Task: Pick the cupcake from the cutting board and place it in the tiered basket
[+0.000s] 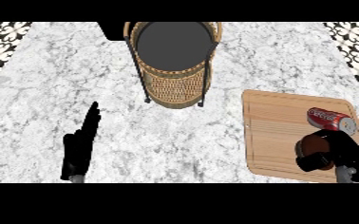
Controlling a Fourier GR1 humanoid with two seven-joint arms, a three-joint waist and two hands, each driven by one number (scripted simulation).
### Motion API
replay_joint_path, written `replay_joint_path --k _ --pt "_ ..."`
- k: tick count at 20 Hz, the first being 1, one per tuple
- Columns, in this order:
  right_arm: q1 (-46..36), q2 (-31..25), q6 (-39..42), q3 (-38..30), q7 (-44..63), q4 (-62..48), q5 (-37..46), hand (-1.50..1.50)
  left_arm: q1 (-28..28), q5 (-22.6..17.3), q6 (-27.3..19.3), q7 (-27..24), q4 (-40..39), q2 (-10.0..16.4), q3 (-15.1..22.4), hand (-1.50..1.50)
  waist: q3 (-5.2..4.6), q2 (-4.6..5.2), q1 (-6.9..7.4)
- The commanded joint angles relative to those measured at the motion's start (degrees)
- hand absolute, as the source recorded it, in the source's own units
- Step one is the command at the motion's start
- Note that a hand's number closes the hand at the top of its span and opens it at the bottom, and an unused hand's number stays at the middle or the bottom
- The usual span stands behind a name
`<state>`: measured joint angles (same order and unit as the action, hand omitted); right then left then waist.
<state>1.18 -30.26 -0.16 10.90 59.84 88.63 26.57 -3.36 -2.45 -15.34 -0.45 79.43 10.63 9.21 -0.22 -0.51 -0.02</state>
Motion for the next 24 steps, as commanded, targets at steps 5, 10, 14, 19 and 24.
replay_joint_path --k 5,10,14,19,24 --pt "-3.83 0.61 1.6 5.91 -6.84 -4.8 8.98 1.5 -1.41 2.06 -0.76 1.46 1.2 -1.41 1.3 0.0 0.23 0.56 0.51" --pt "-10.99 -2.12 11.48 20.1 -22.81 3.24 10.78 1.5 -0.7 1.09 1.83 1.91 1.7 -0.46 1.99 0.0 0.26 0.73 4.74" --pt "-12.96 0.6 9.3 20.51 -26.96 5.79 11.64 1.5 -1.99 0.12 1.5 2.47 1.86 0.13 -0.2 0.0 0.24 0.45 0.81" --pt "-14.73 3.89 8.37 11.77 -24.45 14.56 4.4 1.5 0.35 2.23 -1.36 3.02 -0.59 -2.14 0.12 0.0 0.22 0.37 -0.63" --pt "-13.89 4.54 7.72 4.55 -17.39 29.31 -0.18 1.5 -2.67 0.14 1.49 2.14 2.17 1.34 -2.37 0.0 0.19 0.13 -0.74"
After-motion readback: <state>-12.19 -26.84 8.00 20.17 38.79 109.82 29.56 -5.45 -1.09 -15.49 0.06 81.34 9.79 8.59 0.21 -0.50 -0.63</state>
